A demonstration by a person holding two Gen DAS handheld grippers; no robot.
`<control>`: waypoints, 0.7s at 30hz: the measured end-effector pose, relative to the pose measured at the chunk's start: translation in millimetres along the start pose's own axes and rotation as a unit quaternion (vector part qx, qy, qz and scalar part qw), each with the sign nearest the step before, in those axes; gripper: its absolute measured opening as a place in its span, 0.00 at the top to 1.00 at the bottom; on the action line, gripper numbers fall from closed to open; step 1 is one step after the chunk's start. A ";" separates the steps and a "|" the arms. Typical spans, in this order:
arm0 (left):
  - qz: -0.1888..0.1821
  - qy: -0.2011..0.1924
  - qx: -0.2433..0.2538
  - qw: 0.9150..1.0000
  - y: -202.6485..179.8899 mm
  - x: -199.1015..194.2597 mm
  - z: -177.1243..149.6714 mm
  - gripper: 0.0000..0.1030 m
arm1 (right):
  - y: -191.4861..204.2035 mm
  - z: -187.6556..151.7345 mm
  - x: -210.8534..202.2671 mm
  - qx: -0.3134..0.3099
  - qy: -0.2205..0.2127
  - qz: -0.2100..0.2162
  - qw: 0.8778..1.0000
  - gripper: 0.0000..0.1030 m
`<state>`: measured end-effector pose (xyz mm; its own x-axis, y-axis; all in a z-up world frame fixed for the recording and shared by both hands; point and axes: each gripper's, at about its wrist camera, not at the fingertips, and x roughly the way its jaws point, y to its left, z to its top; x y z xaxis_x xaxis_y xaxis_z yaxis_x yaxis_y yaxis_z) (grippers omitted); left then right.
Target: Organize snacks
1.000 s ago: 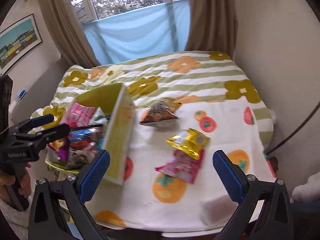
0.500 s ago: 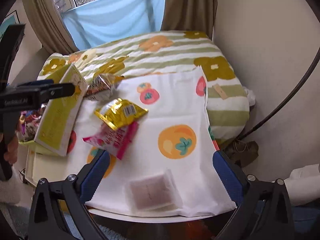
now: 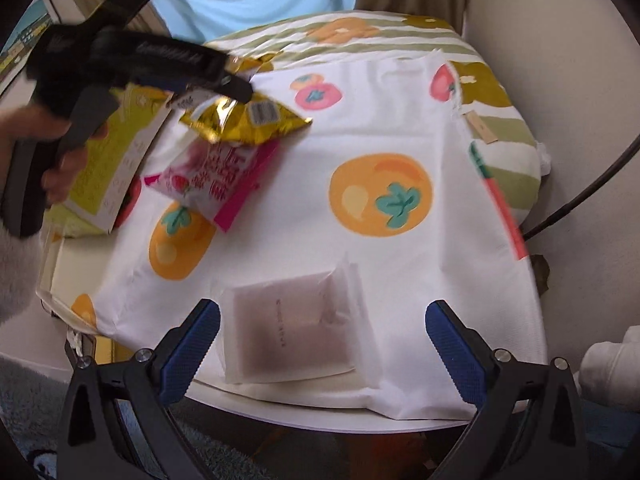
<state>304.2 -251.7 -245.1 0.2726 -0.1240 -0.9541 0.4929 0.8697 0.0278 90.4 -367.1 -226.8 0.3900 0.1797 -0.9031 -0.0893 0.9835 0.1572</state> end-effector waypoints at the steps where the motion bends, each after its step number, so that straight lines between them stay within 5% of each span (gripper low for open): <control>1: 0.001 0.006 0.002 1.000 -0.3 5.4 -0.1 0.01 | 2.3 -2.3 3.5 -0.004 0.003 0.004 1.000 0.01; 7: -0.011 0.037 0.014 0.999 -1.3 31.5 -2.9 0.25 | 18.5 -9.5 22.0 -0.032 0.021 0.006 0.999 0.01; 13: -0.017 0.028 0.024 0.999 -0.7 36.5 -5.1 0.37 | 26.9 -13.6 37.1 -0.057 0.033 -0.015 0.998 0.01; 21: -0.029 0.018 0.018 0.999 6.1 31.3 -3.1 0.40 | 30.9 -14.1 51.1 -0.059 0.049 -0.023 0.997 0.01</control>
<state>313.2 -248.8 -275.8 0.2140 -0.1558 -0.9643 0.5367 0.8436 -0.0172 94.6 -327.8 -273.8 0.3049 0.1270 -0.9439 -0.1838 0.9803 0.0725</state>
